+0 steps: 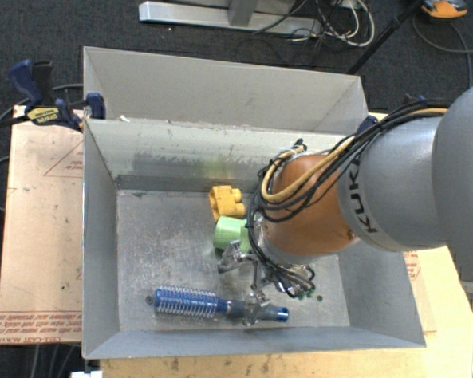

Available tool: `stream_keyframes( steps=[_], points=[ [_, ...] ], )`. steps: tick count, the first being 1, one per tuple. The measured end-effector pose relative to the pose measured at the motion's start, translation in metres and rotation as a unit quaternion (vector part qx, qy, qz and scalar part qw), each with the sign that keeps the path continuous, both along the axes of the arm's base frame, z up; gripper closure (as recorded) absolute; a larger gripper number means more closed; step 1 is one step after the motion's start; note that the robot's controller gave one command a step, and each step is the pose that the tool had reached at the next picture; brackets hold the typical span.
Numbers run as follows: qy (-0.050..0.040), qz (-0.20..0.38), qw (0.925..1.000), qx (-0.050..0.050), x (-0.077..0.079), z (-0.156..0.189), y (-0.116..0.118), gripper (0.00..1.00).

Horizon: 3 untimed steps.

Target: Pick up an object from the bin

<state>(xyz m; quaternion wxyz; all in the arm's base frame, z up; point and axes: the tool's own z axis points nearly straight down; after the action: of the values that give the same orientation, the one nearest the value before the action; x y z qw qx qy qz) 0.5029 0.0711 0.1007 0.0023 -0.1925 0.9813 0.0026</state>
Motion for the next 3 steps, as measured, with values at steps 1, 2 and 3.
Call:
stream_keyframes(
  steps=[1, 2, 3],
  points=[
    [0.0018, -0.006, 1.0, 0.0, -0.013, -0.001, 0.059, 0.0],
    [-0.0079, -0.145, 0.9894, 0.001, -0.017, -0.024, 0.06, 0.0],
    [-0.0023, -0.144, 0.9895, -0.001, -0.015, -0.023, 0.061, 0.0]
  ],
)
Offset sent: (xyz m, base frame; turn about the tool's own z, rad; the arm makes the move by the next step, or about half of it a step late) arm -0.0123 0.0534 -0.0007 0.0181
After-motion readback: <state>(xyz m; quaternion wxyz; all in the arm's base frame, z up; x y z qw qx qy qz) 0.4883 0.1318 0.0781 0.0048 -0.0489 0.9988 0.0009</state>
